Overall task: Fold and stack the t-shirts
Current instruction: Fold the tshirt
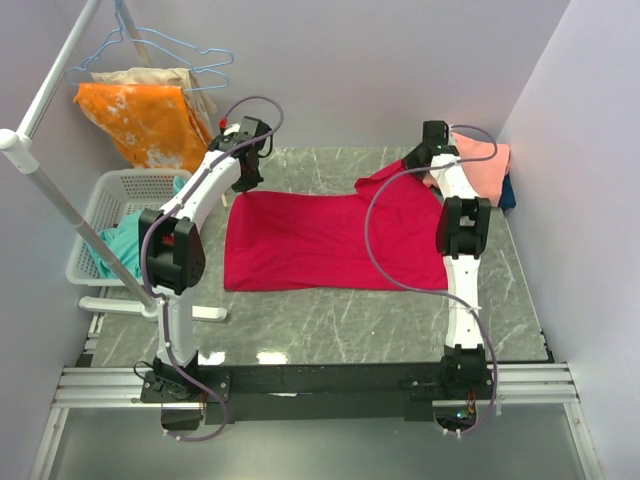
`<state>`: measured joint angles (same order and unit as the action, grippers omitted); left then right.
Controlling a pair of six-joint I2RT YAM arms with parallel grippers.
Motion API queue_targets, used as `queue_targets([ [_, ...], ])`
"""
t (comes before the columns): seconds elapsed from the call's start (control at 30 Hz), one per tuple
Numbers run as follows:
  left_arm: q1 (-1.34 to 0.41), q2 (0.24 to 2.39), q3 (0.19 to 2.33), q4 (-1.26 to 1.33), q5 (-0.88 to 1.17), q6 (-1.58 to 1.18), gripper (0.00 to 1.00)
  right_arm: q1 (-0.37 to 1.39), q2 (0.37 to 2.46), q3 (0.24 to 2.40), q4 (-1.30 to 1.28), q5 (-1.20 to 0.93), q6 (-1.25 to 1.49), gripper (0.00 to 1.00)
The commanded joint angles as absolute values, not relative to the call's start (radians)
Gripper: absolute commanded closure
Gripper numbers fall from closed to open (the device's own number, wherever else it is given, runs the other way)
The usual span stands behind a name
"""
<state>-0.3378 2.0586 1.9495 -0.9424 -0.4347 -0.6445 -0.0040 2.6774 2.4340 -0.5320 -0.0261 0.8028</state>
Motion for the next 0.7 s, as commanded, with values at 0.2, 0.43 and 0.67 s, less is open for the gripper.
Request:
queue_targets([
  [0.2,-0.345,2.060,1.999,-0.951,-0.451,-0.644,0.99,0.037,2.502,2.421,-0.578,0.184,0.589,0.59],
  [0.43,-0.345,2.062,1.999,-0.937,-0.428,-0.635,0.99,0.046,2.470,2.396,-0.537,0.143,0.342,0.43],
  [0.67,-0.347,2.049,1.996,-0.943,-0.436,-0.634,0.99,0.046,2.530,2.470,-0.535,0.063,0.201,0.32],
])
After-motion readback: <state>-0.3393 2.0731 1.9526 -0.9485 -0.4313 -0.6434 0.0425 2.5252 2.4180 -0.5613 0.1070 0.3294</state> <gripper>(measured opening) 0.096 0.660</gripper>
